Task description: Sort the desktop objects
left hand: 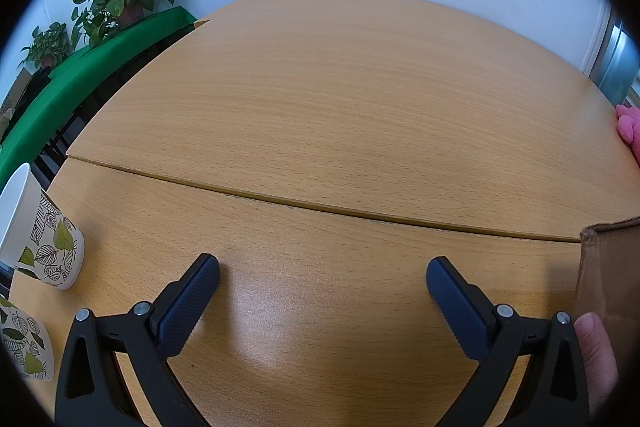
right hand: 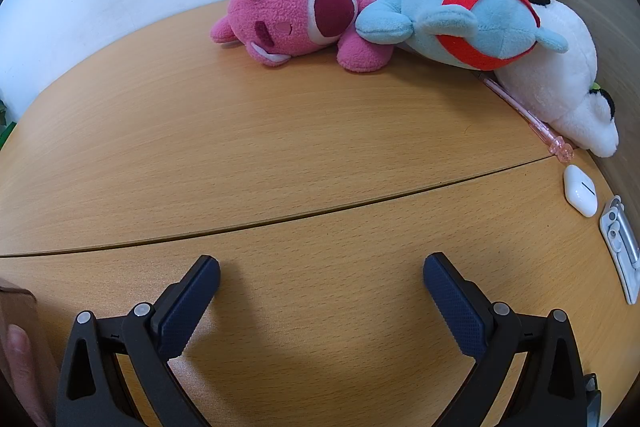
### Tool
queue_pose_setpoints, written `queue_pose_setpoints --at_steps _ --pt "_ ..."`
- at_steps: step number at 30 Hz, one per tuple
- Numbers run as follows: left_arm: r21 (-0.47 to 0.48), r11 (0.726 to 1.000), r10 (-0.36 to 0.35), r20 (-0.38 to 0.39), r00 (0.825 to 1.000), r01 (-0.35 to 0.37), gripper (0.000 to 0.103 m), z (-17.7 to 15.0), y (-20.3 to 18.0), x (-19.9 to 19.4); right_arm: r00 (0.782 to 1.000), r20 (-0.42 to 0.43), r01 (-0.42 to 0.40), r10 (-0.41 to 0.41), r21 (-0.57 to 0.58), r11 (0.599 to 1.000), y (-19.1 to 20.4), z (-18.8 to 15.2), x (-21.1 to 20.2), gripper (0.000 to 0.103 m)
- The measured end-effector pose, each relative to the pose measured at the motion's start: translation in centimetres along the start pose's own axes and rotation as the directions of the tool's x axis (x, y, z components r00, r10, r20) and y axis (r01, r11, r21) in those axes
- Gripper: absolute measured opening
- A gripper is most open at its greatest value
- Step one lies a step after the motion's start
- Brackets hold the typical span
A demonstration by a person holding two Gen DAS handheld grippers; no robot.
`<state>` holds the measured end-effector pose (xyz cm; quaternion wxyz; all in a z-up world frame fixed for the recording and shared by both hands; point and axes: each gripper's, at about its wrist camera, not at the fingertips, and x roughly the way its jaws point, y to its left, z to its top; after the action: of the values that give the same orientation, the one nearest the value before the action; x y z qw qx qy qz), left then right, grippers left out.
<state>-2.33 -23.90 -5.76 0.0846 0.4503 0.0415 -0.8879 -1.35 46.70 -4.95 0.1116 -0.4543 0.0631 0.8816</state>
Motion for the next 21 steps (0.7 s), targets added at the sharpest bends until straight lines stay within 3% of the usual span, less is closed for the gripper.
queue_pose_setpoints --at_steps 21 --pt "0.0 1.0 0.0 -0.001 1.0 0.0 0.103 -0.01 -0.03 0.03 1.0 0.0 -0.001 0.001 0.0 1.0 0.15 0.1 -0.47 0.103"
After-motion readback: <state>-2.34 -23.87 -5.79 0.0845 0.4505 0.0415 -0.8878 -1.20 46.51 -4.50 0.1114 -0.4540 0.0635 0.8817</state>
